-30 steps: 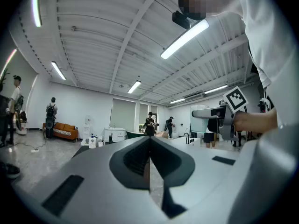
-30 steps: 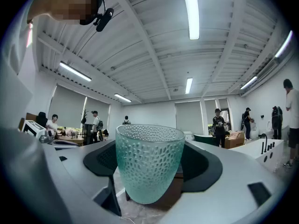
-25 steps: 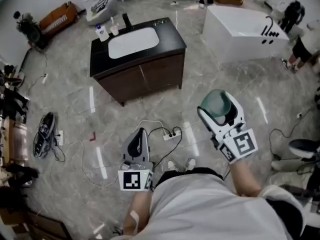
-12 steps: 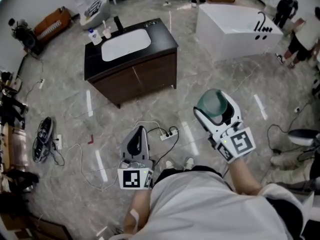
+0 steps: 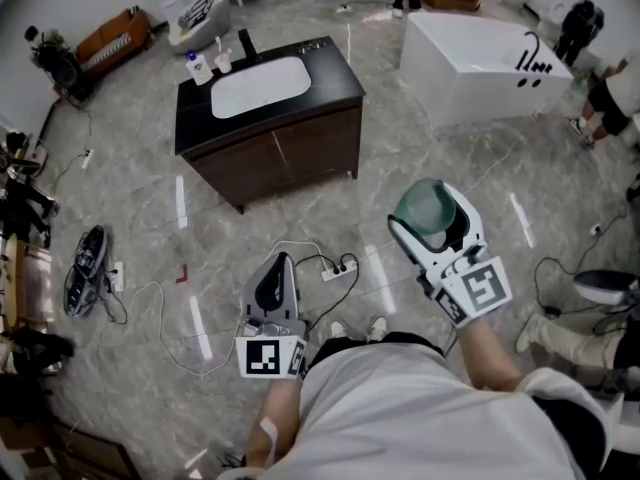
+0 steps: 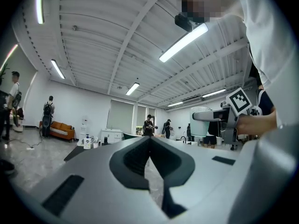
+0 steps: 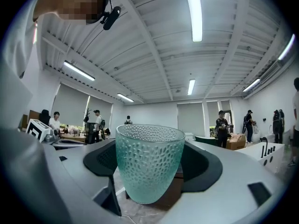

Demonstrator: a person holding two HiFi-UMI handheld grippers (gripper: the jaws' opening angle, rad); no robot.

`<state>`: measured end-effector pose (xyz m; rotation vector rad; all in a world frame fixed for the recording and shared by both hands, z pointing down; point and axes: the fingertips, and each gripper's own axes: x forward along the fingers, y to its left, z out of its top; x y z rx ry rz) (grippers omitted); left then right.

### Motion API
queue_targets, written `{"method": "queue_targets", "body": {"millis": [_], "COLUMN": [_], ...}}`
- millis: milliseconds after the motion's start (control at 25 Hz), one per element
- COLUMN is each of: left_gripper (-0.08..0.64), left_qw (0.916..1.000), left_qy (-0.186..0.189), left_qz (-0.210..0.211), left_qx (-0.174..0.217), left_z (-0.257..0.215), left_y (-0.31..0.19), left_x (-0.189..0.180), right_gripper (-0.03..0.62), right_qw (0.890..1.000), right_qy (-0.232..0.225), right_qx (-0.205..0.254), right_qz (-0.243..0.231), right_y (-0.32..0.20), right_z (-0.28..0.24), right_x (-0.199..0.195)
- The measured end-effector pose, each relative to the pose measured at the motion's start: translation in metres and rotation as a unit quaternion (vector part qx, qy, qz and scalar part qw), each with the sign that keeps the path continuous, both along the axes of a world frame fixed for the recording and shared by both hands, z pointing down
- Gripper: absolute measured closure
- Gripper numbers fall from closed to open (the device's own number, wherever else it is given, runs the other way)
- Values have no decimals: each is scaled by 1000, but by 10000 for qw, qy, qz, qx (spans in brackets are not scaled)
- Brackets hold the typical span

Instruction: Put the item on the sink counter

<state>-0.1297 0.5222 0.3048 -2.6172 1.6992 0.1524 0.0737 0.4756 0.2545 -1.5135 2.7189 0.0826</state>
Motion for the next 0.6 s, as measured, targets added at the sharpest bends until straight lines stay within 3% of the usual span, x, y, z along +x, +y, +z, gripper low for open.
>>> {"method": "queue_targets", "body": {"millis": [600], "left_gripper": [558], "left_qw": [9999], "left_qy": [-6], "left_qz": [138], "left_qx": [-7], "left_z": [1], "left_y": [-4], "left_x": [6], "right_gripper": [189], "right_qw": [9999], "right_qy": [-151], "right_qx": [-38], "right_qz": [7], "right_y": [2], "right_z": [0], "right_x": [3]}}
